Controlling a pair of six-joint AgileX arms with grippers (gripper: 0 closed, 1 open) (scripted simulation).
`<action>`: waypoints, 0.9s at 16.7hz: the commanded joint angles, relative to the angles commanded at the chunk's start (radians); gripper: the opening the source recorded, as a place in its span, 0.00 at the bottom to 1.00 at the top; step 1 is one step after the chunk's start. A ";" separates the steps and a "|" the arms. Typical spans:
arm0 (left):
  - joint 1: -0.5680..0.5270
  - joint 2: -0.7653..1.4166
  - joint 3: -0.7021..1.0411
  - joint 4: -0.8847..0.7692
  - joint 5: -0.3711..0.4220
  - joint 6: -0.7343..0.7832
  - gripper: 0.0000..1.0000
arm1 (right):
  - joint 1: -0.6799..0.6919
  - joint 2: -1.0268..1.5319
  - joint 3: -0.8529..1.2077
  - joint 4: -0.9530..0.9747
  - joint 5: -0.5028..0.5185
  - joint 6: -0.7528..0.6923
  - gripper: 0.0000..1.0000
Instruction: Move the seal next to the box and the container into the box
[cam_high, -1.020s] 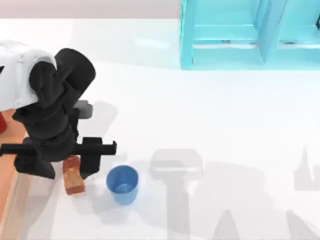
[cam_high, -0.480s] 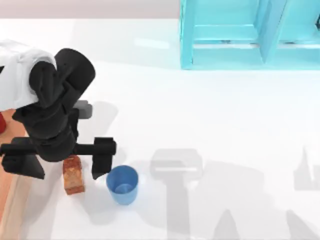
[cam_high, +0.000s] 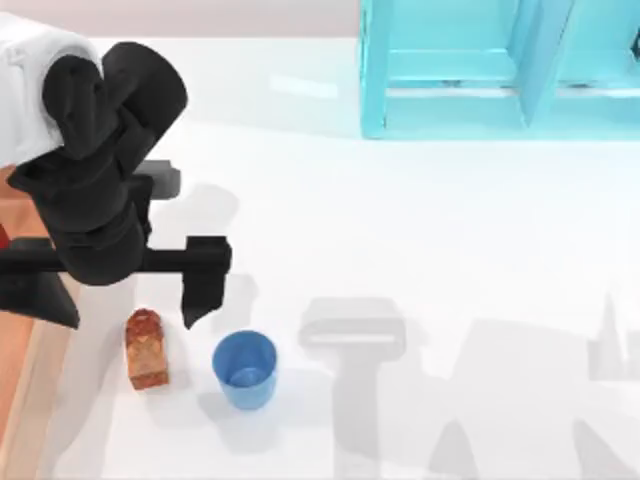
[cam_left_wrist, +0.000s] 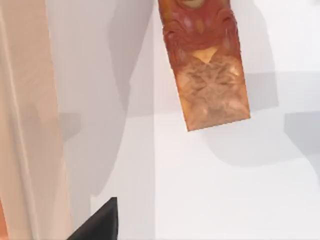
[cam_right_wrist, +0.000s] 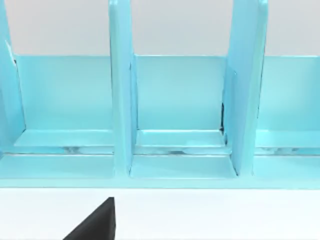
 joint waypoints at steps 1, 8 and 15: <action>-0.001 -0.007 0.042 -0.056 0.000 -0.001 1.00 | 0.000 0.000 0.000 0.000 0.000 0.000 1.00; -0.003 -0.038 0.190 -0.231 -0.001 0.001 1.00 | 0.000 0.000 0.000 0.000 0.000 0.000 1.00; -0.112 0.055 0.209 -0.154 0.001 -0.114 1.00 | 0.000 0.000 0.000 0.000 0.000 0.000 1.00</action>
